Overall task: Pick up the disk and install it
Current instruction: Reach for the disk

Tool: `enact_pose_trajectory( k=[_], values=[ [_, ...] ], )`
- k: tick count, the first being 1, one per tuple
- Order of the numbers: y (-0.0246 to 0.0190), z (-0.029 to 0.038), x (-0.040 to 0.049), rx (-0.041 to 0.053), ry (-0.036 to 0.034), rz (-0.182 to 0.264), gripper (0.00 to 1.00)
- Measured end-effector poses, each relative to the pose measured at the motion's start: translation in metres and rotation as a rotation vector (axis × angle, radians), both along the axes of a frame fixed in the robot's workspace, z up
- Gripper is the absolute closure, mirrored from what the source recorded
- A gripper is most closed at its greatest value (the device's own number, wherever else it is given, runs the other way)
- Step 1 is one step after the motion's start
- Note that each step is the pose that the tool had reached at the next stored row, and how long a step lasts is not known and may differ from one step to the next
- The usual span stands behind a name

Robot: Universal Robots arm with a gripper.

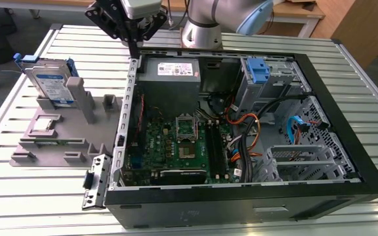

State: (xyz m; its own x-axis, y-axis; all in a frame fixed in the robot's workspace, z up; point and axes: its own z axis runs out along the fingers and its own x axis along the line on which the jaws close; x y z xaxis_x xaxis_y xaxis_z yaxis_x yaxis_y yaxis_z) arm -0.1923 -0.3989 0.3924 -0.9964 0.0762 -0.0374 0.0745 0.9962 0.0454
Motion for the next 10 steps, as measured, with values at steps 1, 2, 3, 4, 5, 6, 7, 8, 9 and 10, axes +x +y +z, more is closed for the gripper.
enact_pose_trajectory(
  k=[1, 2, 3, 4, 5, 6, 7, 8, 9, 10],
  values=[
    [0.0000, 0.0000, -0.0003, -0.0001, 0.0001, 0.000, 0.90],
    [0.0000, 0.0000, -0.0005, 0.0000, 0.0000, 0.000, 0.90],
    [0.0000, 0.0000, -0.0007, 0.0000, 0.0000, 0.000, 0.90],
    [0.0000, 0.0000, -0.0010, 0.0000, 0.0000, 0.000, 0.90],
    [0.0000, 0.0000, -0.0012, 0.0000, 0.0000, 0.000, 0.90],
    [0.0000, 0.0000, -0.0014, -0.0001, 0.0001, 0.000, 0.90],
    [0.0000, 0.0000, -0.0016, 0.0000, 0.0000, 0.000, 0.90],
    [0.0000, 0.0000, -0.0018, 0.0000, 0.0000, 0.000, 0.90],
    [0.0000, 0.0000, -0.0021, 0.0000, 0.0000, 0.000, 0.90],
    [0.0000, 0.0000, -0.0025, -0.0001, 0.0001, 0.000, 0.90]
  ],
)
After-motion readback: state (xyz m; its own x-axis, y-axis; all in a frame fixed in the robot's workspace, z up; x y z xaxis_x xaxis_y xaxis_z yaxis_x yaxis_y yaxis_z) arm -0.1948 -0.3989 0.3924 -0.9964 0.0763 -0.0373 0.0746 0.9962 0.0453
